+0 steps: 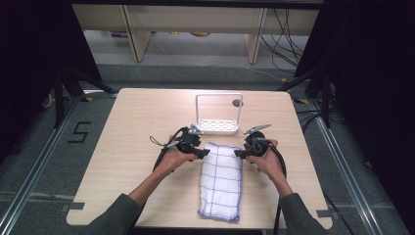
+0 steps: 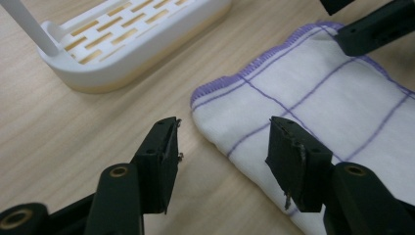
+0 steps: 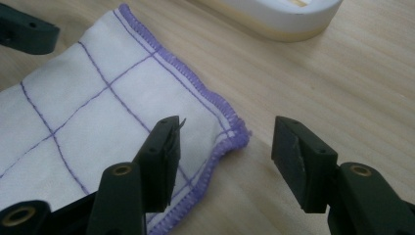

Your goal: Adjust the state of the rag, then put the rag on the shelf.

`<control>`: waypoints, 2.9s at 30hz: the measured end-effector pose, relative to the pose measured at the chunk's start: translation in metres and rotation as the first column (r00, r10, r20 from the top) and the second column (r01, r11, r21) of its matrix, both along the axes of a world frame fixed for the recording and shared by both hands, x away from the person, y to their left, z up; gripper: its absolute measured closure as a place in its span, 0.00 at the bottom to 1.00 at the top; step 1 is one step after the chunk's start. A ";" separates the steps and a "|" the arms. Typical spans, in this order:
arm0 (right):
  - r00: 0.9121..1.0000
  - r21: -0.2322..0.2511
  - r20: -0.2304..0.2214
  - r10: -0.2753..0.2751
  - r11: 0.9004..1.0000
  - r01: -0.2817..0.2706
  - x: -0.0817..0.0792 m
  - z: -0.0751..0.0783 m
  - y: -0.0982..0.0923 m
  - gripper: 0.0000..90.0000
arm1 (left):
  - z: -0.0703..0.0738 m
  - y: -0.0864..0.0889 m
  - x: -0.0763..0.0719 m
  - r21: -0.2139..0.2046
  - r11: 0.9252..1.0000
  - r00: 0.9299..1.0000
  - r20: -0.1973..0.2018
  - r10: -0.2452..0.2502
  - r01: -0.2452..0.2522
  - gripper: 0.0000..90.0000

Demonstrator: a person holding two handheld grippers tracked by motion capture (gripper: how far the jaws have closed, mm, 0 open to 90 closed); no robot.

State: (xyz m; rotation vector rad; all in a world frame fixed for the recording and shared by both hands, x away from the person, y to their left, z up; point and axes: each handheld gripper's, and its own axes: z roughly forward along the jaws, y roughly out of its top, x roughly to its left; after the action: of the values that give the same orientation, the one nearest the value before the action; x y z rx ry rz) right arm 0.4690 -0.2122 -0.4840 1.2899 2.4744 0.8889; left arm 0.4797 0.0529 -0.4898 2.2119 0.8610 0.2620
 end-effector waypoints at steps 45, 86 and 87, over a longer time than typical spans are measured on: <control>0.993 0.022 -0.013 0.113 0.993 -0.113 0.004 -0.013 0.014 0.88 | -0.014 -0.015 0.018 0.033 0.990 0.991 -0.021 -0.134 0.135 0.92; 0.959 0.078 0.163 0.233 0.966 -0.248 -0.061 0.073 0.029 0.93 | 0.096 0.019 -0.055 -0.032 0.979 0.959 0.211 -0.189 0.200 0.93; 0.956 0.072 0.171 0.239 0.965 -0.254 -0.062 0.077 0.028 0.93 | 0.099 0.020 -0.057 -0.035 0.978 0.958 0.212 -0.193 0.205 0.93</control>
State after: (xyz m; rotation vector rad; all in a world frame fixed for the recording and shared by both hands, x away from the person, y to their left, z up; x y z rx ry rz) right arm 0.4074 -0.1841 -0.4069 0.9041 2.5261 1.1303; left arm 0.4231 0.0734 -0.3908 2.1537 0.5220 0.3597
